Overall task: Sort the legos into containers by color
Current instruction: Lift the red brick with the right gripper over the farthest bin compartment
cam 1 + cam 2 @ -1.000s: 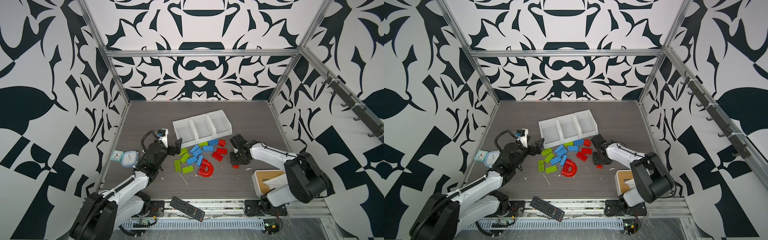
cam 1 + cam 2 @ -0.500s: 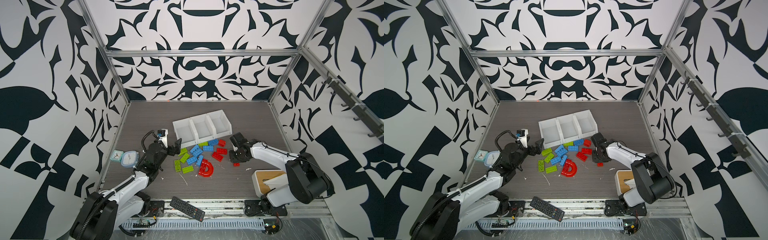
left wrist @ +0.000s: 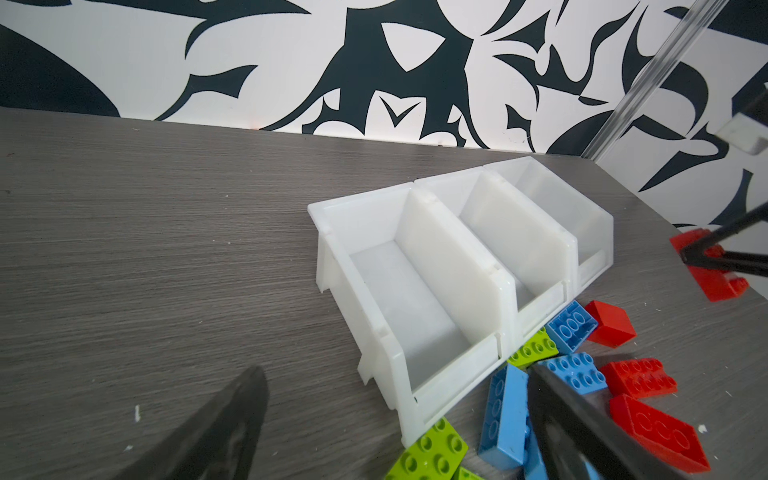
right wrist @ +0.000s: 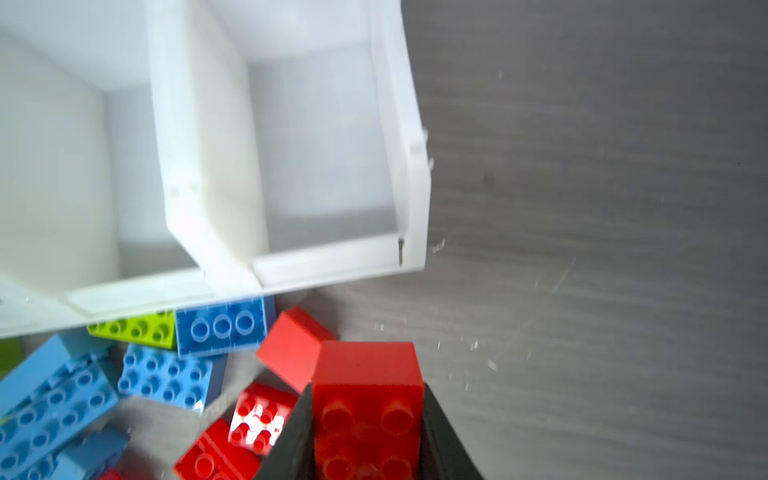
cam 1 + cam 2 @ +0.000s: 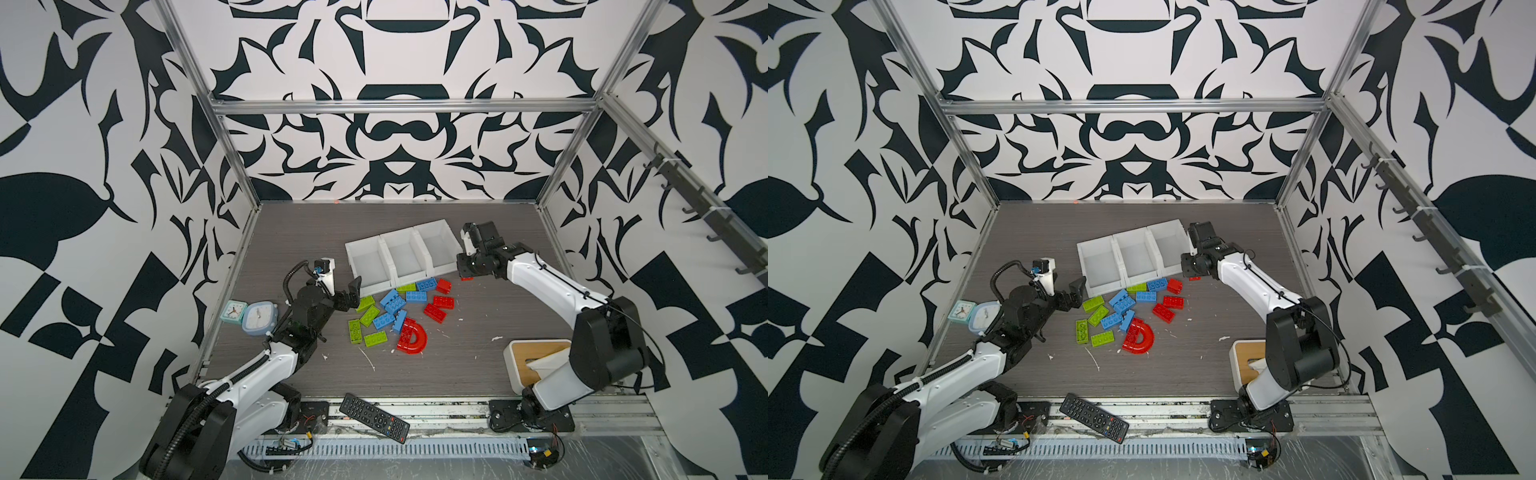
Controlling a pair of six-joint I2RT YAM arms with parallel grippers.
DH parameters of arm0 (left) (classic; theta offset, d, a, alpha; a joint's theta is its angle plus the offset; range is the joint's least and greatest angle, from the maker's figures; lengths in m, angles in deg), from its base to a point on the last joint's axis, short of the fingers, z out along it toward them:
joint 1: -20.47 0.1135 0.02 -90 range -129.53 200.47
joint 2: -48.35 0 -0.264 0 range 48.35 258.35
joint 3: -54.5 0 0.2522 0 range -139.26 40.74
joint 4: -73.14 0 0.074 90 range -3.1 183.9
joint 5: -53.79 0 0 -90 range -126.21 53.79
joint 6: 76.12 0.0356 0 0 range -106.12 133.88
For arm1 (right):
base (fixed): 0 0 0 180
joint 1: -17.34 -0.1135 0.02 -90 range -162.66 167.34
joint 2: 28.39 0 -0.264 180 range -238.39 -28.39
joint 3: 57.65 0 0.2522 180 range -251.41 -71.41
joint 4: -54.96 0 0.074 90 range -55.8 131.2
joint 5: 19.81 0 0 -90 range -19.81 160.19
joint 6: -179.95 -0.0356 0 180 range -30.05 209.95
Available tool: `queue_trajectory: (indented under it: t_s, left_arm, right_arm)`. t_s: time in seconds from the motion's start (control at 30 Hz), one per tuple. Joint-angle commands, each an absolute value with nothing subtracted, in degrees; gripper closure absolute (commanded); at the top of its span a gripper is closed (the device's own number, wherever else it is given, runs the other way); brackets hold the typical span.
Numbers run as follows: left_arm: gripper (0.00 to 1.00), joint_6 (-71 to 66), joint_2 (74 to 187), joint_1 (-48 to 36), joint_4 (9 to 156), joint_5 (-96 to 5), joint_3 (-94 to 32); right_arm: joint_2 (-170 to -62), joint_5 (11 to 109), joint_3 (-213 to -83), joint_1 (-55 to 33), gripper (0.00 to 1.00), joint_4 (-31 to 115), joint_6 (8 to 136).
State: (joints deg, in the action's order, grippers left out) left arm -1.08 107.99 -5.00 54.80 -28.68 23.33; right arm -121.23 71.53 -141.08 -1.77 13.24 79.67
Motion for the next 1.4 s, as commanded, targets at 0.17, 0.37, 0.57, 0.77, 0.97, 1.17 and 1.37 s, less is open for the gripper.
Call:
queue_trajectory:
  t_s: [0.17,0.37,0.57,0.77,0.97,1.17,1.37]
  left_arm:
    - [0.00,-1.04,108.50,-5.01,54.65,-28.86,22.77]
    - [0.00,-1.19,107.65,-5.02,55.04,-29.00,22.89]
    - [0.00,-1.07,106.91,-5.02,55.41,-28.97,22.99]
    - [0.00,-1.02,107.04,-5.02,55.39,-28.66,22.95]
    - [0.00,-0.97,106.70,-5.02,55.71,-28.59,22.95]
    - [0.00,-1.06,106.09,-4.97,56.02,-28.60,22.98]
    - [0.00,-0.31,105.67,-5.02,56.94,-28.65,22.49]
  right_arm:
    - [-132.93,67.01,-154.62,-1.25,0.78,15.63,86.05]
    - [-137.38,65.01,-159.11,-1.29,0.80,16.61,85.86]
    - [-139.10,64.26,-160.45,-1.28,0.79,18.03,85.27]
    - [-142.04,64.04,-164.22,-1.29,0.68,15.62,86.56]
    - [-140.92,63.78,-164.60,-1.38,0.49,15.10,86.62]
    - [-132.68,62.62,-158.81,-2.18,0.45,14.27,85.35]
    - [-119.62,64.09,-141.63,-3.94,0.44,14.64,78.14]
